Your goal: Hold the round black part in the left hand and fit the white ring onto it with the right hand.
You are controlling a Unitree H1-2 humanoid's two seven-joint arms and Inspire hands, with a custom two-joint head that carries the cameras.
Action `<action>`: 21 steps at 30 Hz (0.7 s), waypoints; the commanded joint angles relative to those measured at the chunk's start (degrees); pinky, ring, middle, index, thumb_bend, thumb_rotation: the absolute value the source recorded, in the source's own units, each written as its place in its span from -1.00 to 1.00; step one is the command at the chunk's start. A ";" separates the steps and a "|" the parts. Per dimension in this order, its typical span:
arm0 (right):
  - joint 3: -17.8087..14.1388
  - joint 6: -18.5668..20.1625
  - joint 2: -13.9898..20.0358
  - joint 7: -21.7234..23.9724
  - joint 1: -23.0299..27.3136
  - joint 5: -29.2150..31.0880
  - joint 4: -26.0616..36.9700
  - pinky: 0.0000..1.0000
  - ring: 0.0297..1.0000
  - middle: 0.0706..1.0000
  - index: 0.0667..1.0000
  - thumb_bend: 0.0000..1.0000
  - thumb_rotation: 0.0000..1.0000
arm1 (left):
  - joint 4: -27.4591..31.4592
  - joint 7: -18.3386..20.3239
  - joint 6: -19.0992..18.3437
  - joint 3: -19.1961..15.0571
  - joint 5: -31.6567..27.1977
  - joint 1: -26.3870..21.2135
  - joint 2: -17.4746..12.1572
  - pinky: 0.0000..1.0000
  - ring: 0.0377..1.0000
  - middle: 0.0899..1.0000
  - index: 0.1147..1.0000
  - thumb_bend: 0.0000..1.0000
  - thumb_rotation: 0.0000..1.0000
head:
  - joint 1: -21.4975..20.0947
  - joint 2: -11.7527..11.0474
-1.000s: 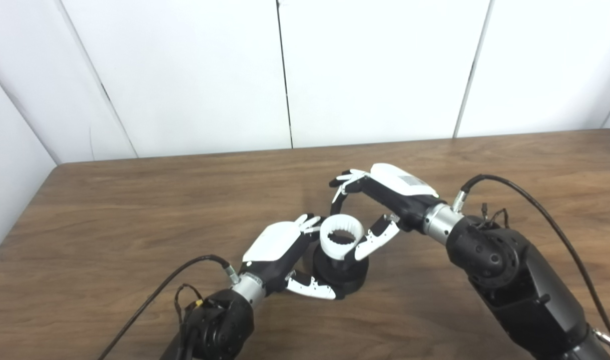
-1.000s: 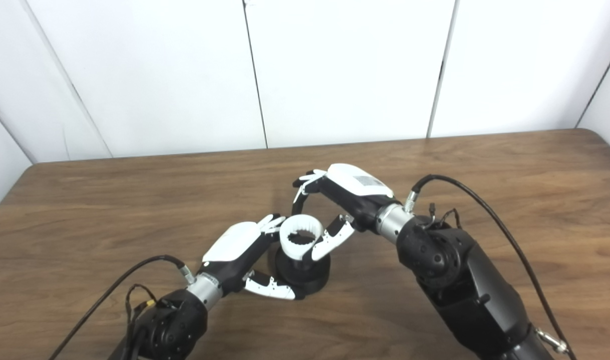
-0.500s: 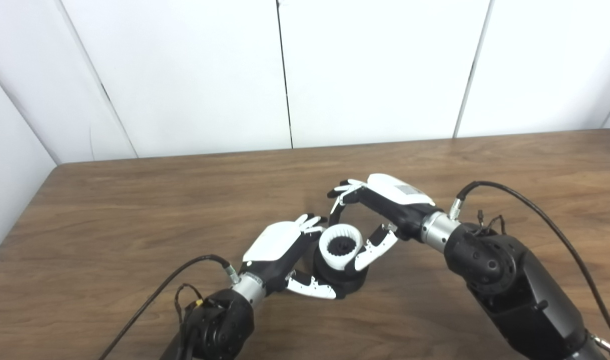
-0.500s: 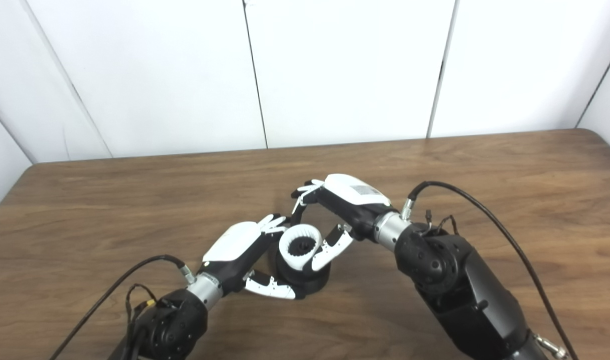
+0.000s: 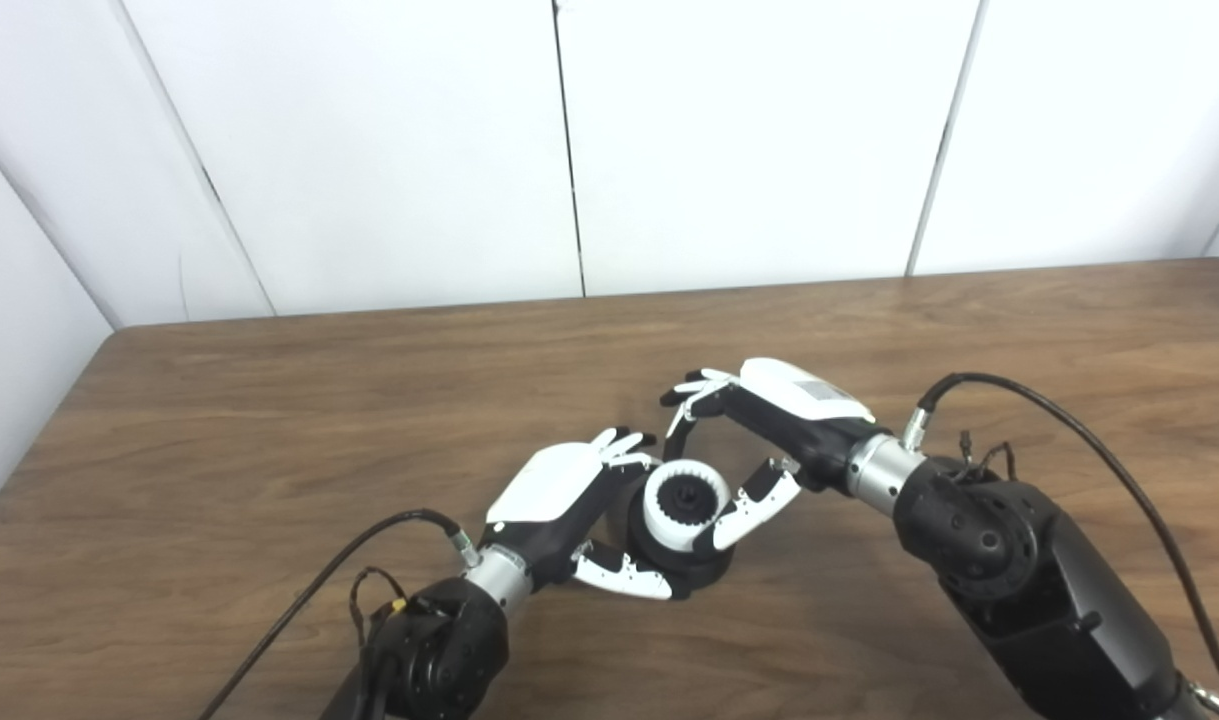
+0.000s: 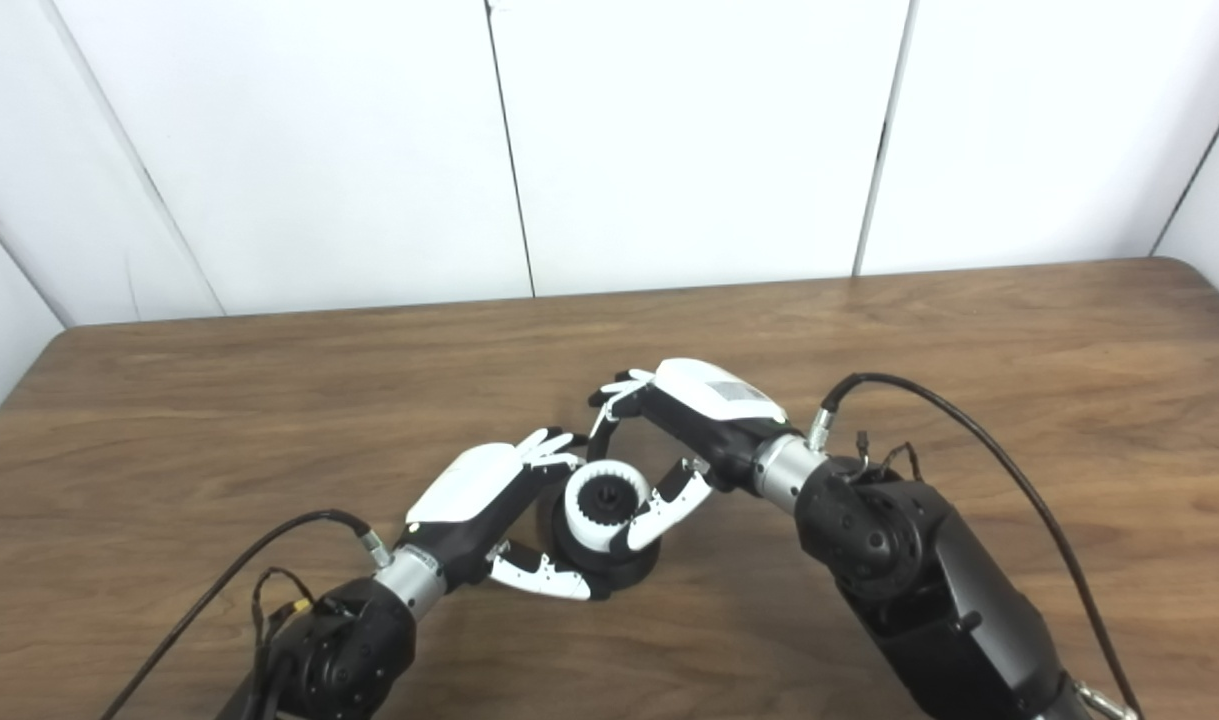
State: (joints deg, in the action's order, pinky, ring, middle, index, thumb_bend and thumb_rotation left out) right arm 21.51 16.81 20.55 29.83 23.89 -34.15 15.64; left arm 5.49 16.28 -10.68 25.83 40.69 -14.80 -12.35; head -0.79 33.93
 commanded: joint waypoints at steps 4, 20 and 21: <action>-0.61 -2.33 0.23 -1.15 1.44 -0.03 0.76 0.69 0.90 0.74 0.20 0.80 -0.49 | -0.26 2.15 -0.74 0.32 -0.58 -0.49 0.08 0.71 1.00 0.92 0.43 0.70 -0.19 | -0.02 0.04; -0.38 -1.35 0.82 1.48 2.17 0.24 1.24 0.77 0.97 0.86 0.66 1.00 -0.21 | -0.41 1.99 -0.35 0.26 -0.64 -0.54 0.25 0.71 1.00 0.92 0.43 0.70 -0.17 | -0.08 0.26; -0.41 -1.16 0.84 1.69 2.26 0.26 1.30 0.79 0.98 0.87 0.68 1.00 -0.20 | -0.52 1.70 -0.12 0.25 -0.56 -0.51 0.26 0.69 1.00 0.91 0.42 0.70 -0.17 | -0.08 0.26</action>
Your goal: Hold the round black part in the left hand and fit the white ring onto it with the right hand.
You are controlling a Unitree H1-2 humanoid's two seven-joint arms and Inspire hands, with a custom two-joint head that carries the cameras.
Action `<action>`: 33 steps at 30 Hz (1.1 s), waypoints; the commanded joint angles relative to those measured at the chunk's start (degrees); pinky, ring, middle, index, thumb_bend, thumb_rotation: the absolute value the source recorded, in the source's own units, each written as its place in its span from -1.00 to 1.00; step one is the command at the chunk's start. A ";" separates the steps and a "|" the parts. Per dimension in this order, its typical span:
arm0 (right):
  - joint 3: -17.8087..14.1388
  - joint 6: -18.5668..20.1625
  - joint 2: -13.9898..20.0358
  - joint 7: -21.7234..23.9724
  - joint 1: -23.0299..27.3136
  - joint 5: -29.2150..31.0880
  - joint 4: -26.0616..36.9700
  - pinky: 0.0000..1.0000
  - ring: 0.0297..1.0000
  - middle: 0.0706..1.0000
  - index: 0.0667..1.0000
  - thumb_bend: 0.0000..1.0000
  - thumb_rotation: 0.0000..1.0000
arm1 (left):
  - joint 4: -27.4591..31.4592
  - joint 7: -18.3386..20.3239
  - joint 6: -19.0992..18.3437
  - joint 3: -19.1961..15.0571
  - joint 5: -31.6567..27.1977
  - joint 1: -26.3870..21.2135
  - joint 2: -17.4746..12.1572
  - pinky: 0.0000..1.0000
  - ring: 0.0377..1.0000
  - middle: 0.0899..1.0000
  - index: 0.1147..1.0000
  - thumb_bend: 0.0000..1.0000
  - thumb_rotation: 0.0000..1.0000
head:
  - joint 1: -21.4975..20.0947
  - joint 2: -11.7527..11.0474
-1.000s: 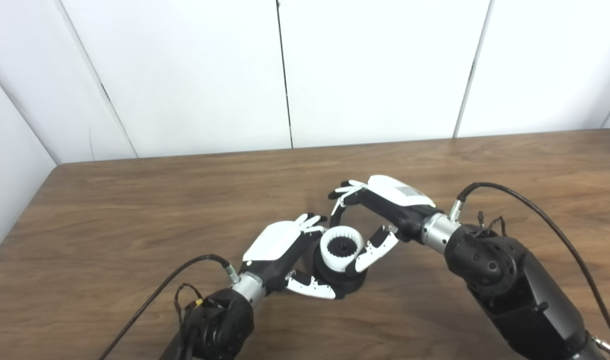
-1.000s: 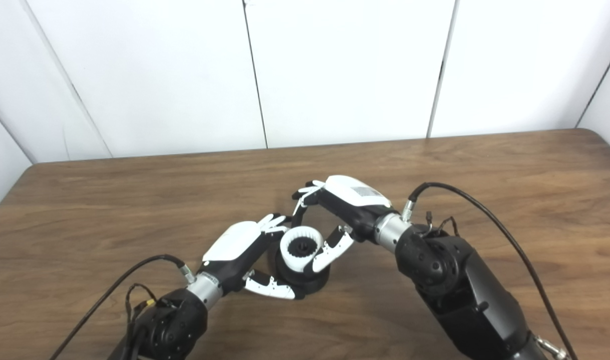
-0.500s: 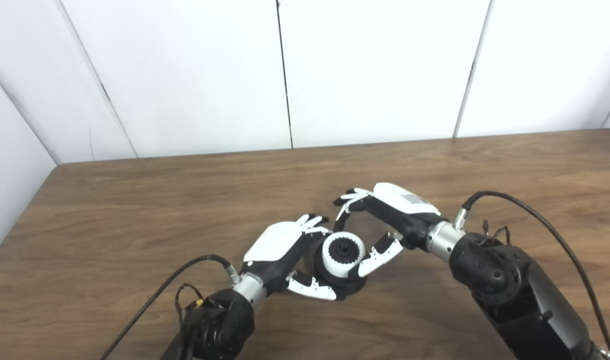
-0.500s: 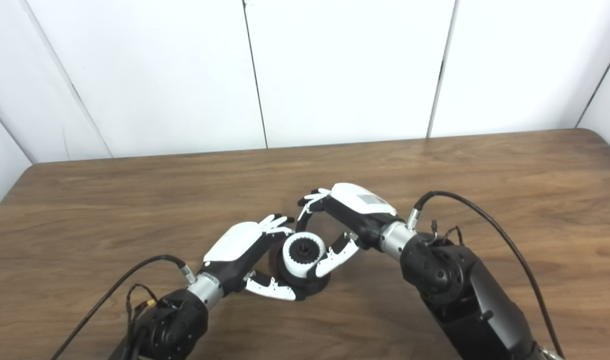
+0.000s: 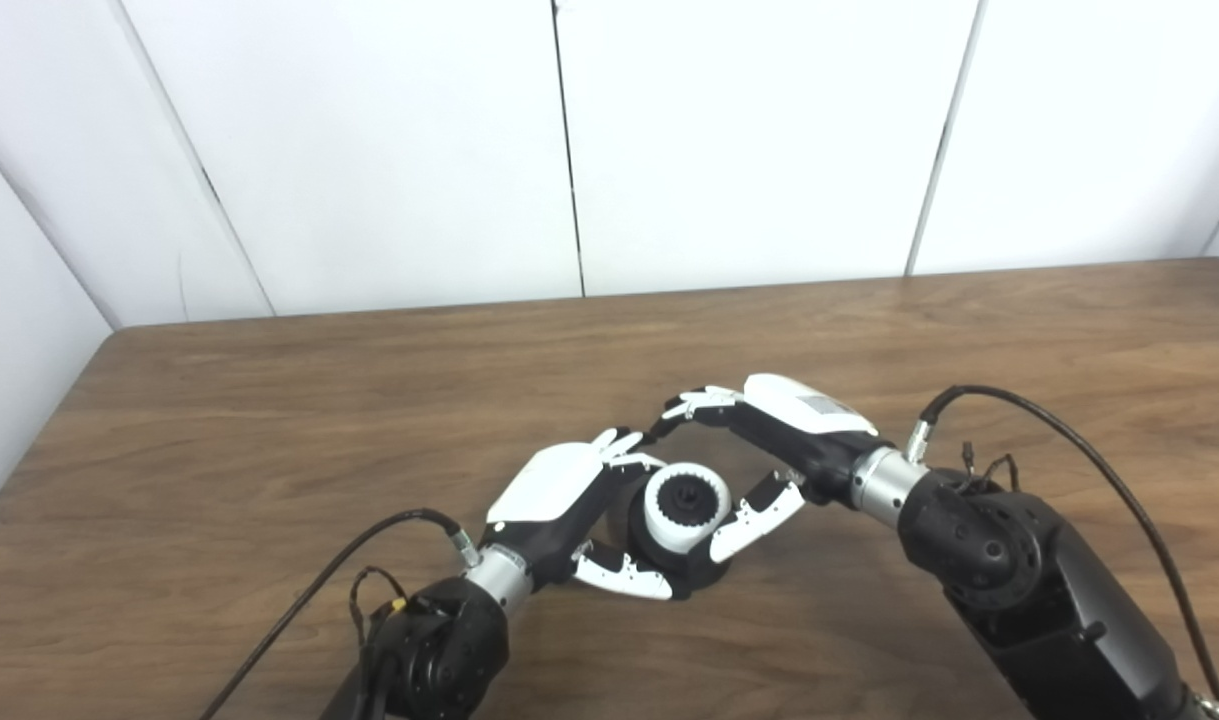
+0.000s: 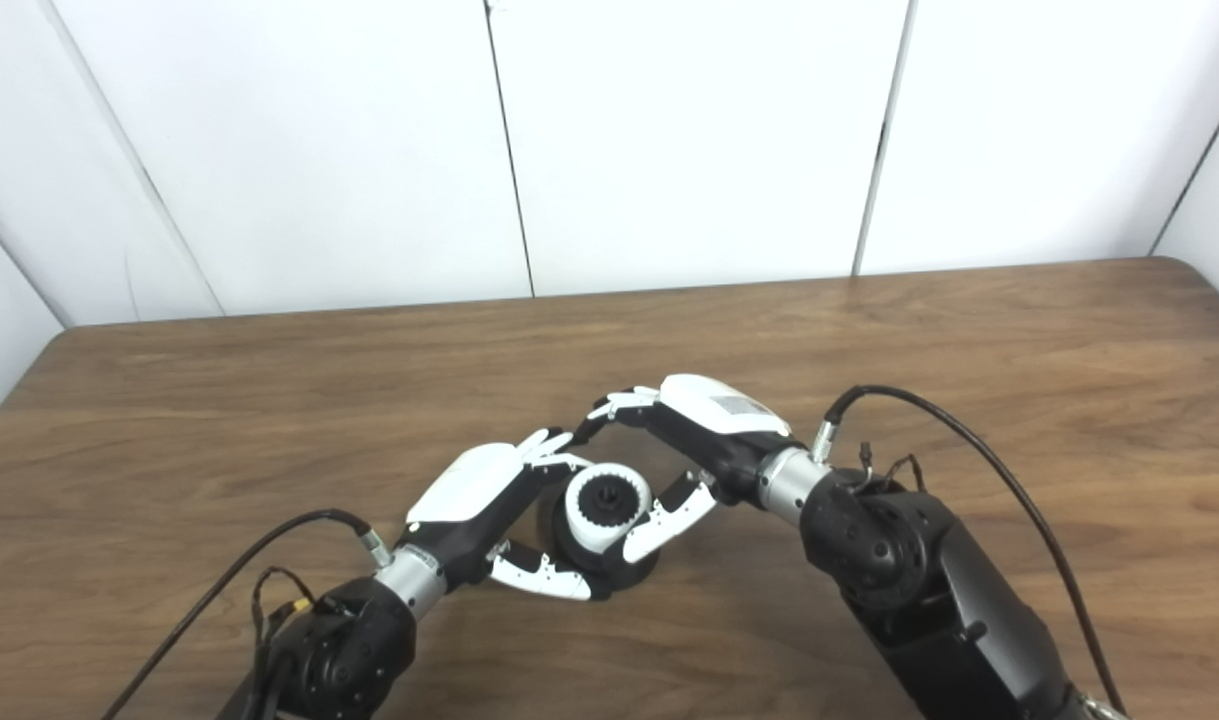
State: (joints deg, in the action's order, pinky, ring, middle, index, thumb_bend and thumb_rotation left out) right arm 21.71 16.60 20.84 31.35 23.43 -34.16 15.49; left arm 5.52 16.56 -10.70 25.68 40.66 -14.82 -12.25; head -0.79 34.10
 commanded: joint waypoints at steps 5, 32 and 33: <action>-1.34 0.25 0.05 0.40 2.65 0.61 2.09 0.84 0.99 0.90 0.70 1.00 -0.18 | -0.28 1.66 -0.25 0.45 -0.34 -0.47 0.08 0.69 1.00 0.92 0.43 0.70 -0.15 | -0.08 0.14; -8.85 1.00 -0.99 -3.23 -2.51 10.34 1.33 0.75 0.94 0.93 0.81 1.00 -0.01 | 2.54 2.34 -3.11 -6.76 -9.75 2.24 0.55 0.68 0.90 0.83 0.85 0.99 0.15 | -0.28 0.26; -9.32 1.14 -1.05 -3.49 -2.89 10.72 1.34 0.75 0.94 0.93 0.81 1.00 0.00 | 2.79 2.47 -3.39 -7.41 -10.55 2.45 0.49 0.68 0.89 0.84 0.86 0.99 0.17 | -0.25 0.24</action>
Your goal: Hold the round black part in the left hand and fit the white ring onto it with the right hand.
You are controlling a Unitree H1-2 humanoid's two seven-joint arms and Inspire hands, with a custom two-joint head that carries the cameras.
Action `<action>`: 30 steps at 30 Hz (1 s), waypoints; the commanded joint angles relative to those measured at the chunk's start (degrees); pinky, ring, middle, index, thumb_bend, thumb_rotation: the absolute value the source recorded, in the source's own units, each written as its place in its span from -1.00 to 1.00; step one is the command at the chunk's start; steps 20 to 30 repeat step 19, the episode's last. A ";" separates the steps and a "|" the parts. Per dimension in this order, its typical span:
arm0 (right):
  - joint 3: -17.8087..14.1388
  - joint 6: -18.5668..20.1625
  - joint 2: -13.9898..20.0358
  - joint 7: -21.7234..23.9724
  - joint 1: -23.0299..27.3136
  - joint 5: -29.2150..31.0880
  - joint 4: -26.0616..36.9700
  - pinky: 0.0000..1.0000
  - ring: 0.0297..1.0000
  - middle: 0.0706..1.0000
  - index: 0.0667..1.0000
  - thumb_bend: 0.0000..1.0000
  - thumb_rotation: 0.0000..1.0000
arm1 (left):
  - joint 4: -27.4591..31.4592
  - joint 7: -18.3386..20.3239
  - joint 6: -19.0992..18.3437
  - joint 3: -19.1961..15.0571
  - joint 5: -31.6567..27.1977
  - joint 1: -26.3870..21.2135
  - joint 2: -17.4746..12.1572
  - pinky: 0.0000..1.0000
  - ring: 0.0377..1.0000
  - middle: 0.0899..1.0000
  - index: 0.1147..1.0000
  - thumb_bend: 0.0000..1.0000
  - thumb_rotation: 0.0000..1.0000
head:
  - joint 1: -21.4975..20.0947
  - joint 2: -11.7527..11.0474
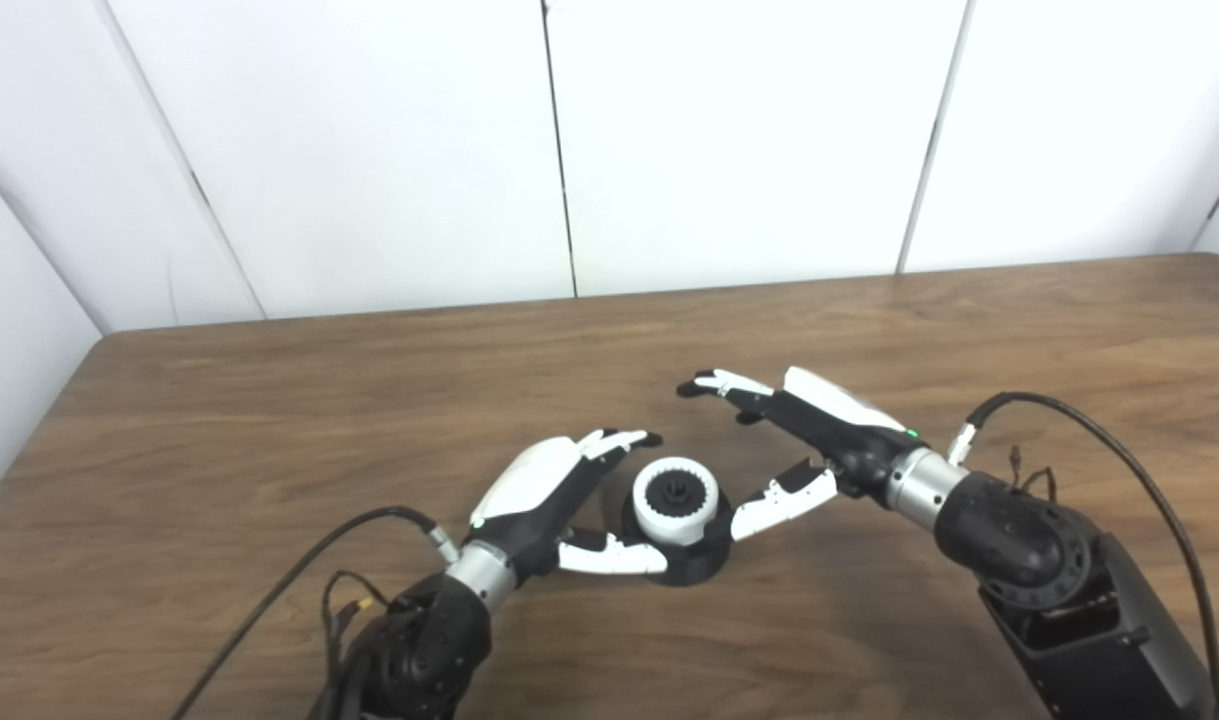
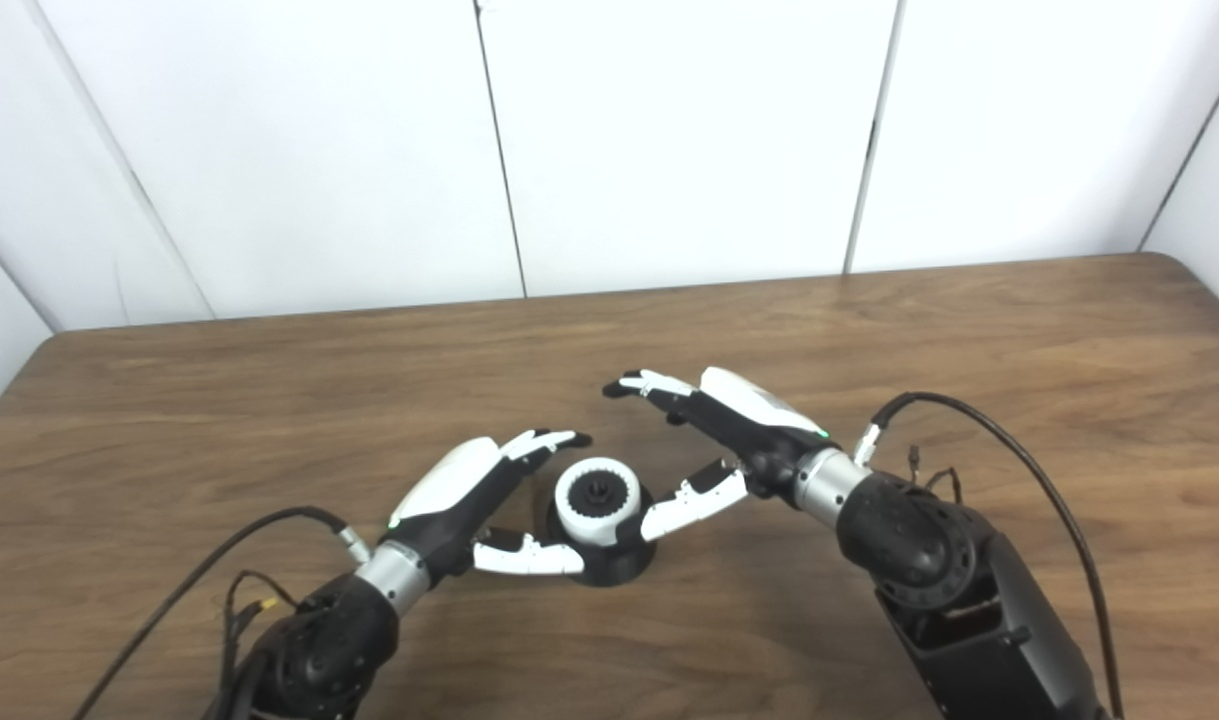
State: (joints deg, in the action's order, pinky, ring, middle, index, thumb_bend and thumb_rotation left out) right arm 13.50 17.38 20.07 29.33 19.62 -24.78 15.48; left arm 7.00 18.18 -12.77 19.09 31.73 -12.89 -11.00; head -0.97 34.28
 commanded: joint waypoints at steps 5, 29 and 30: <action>-4.31 -0.97 -0.91 -3.76 -1.10 5.05 0.47 0.77 0.90 0.91 0.80 1.00 0.07 | 2.71 1.61 -2.42 -3.79 -6.06 1.79 -1.38 0.67 0.87 0.87 0.91 1.00 0.27 | -0.21 -0.01; -13.34 0.88 -9.55 -14.29 -9.24 14.95 3.04 0.74 0.84 0.89 0.80 0.19 0.79 | 4.42 -9.59 2.40 -16.37 -19.73 8.41 7.13 0.89 0.93 0.94 0.95 0.35 0.97 | -1.26 0.21; -13.34 0.88 -9.55 -14.29 -9.24 14.95 3.04 0.74 0.84 0.89 0.80 0.19 0.79 | 4.42 -9.59 2.40 -16.37 -19.73 8.41 7.13 0.89 0.93 0.94 0.95 0.35 0.97 | -1.26 0.21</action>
